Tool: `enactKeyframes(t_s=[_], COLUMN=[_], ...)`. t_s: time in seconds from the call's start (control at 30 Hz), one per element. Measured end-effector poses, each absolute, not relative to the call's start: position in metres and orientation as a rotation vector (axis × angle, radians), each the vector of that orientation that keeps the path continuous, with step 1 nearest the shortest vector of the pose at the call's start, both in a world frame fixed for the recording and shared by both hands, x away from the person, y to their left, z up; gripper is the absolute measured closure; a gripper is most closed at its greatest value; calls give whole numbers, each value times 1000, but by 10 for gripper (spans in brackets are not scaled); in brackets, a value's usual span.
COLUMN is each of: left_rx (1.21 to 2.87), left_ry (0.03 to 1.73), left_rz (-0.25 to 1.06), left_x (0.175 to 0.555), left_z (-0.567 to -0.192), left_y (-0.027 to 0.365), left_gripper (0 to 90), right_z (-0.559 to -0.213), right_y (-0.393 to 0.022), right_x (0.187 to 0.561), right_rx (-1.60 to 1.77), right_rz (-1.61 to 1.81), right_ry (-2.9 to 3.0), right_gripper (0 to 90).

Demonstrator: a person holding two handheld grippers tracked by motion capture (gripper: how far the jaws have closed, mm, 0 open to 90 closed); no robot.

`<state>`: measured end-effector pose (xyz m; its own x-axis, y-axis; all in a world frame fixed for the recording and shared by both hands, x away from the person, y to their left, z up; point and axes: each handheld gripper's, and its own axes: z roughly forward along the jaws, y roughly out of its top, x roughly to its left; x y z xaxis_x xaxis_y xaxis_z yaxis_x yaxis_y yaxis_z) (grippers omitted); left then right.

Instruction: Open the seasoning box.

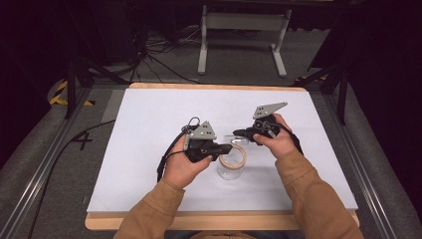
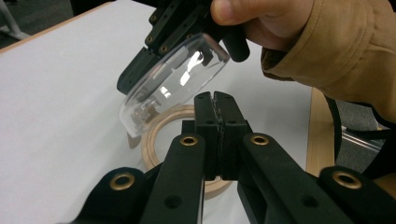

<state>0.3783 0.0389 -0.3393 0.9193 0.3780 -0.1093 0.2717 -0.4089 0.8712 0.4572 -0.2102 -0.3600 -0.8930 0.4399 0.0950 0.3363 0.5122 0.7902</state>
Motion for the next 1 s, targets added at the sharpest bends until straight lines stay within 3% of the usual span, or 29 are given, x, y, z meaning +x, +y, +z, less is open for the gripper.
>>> enactKeyframes(t_s=[0.3,1.0], left_rx=[2007,1941], left_ry=[485,611], left_rz=[139,114], left_x=[384,426], left_z=[-332,-336], left_y=[36,32], left_gripper=[895,894], right_z=[-358,-365], right_y=[-217,-280], right_x=[456,426], right_rx=[692,785], right_rz=[1355,1415], right_ry=[2608,2502], right_gripper=[900,900])
